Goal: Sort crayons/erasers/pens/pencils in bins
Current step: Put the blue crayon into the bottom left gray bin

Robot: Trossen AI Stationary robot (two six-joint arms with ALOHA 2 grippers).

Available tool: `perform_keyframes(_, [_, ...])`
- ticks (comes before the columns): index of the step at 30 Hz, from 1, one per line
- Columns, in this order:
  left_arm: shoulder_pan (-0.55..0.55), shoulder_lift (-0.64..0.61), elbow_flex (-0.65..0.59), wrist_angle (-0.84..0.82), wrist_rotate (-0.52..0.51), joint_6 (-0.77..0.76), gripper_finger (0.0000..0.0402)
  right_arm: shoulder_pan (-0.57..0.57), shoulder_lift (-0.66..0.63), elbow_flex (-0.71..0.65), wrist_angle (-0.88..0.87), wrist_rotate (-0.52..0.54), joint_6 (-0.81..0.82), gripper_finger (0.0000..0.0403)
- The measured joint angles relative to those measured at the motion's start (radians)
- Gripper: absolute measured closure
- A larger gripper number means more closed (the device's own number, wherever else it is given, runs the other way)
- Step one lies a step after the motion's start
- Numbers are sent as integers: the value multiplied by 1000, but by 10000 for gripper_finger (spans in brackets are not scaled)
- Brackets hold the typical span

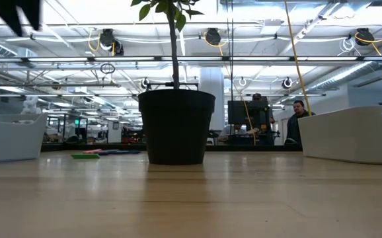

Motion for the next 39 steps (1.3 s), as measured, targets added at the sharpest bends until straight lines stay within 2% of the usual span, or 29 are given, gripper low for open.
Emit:
perform_keyframes(2, [95,-56,-38,1,-44,145,215,0,-2,0,-18,0,5,169])
perform_keyframes(5, [256,-134,-124,65,-48,385,215,0,-3,0,-50,0,27,169])
perform_keyframes(8, [437,-200,-253,193,15,597,207,0,-3,0,-69,0,46,169])
perform_keyframes(11, [624,-222,-391,398,103,797,184,0,-3,0,-69,0,49,169])
perform_keyframes(15, [857,-150,-505,696,206,1026,141,-1,-3,0,-47,7,65,169])
perform_keyframes(20, [1044,69,-506,969,270,1216,114,-35,-3,0,31,58,65,169])
perform_keyframes(24, [1093,256,-445,1101,330,1306,124,-86,-3,0,95,54,78,170])
perform_keyframes(29, [1076,431,-359,1081,330,1388,149,-121,-3,0,102,52,102,170])
perform_keyframes(35, [1039,513,-317,1021,327,1362,182,-148,-3,0,99,50,148,170])
perform_keyframes(39, [1022,519,-317,994,330,1324,224,-161,-3,0,93,50,151,170])
